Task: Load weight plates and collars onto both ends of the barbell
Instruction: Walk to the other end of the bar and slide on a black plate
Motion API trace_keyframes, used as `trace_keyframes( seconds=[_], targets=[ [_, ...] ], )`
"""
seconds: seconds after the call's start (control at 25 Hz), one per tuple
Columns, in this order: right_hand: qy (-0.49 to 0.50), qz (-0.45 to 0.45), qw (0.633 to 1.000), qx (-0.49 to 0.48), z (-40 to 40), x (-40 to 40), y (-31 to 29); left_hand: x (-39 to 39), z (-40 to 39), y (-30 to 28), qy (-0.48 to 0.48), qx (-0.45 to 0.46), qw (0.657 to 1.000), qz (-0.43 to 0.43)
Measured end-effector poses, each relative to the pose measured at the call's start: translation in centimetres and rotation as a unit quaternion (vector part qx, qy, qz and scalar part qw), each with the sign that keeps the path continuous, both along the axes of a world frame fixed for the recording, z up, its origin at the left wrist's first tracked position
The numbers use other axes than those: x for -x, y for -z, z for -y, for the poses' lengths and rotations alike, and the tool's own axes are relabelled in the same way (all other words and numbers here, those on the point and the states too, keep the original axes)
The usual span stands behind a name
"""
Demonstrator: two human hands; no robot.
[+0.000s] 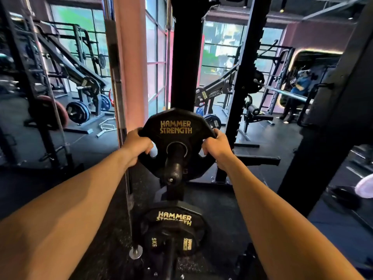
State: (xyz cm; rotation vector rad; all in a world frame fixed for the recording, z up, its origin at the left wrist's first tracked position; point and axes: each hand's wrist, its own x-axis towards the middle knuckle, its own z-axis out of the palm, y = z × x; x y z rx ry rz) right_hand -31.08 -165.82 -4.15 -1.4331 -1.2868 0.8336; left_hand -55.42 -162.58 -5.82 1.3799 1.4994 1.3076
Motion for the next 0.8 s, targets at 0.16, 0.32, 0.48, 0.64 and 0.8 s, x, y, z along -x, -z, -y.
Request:
trace_keyframes(
  seconds=[0.16,0.32,0.48,0.64,0.8],
  targets=[
    [-0.019,-0.010,1.000,0.001,1.3,0.0,0.3,-0.1,1.9,0.7,-0.043,0.005,0.999,0.026],
    [-0.054,-0.054,0.997,-0.005,2.8,-0.1,1.7,0.3,3.8,2.4,-0.046,0.009,0.994,0.096],
    [-0.085,-0.094,0.992,0.001,4.0,-0.1,2.4,0.2,6.9,2.4,-0.014,0.014,0.986,0.165],
    [-0.086,-0.096,0.992,0.006,5.9,0.0,2.4,0.9,9.2,1.8,0.055,-0.020,0.974,0.217],
    [-0.055,-0.076,0.996,-0.001,7.9,0.5,2.2,1.4,10.1,2.3,0.072,0.001,0.973,0.219]
  ],
)
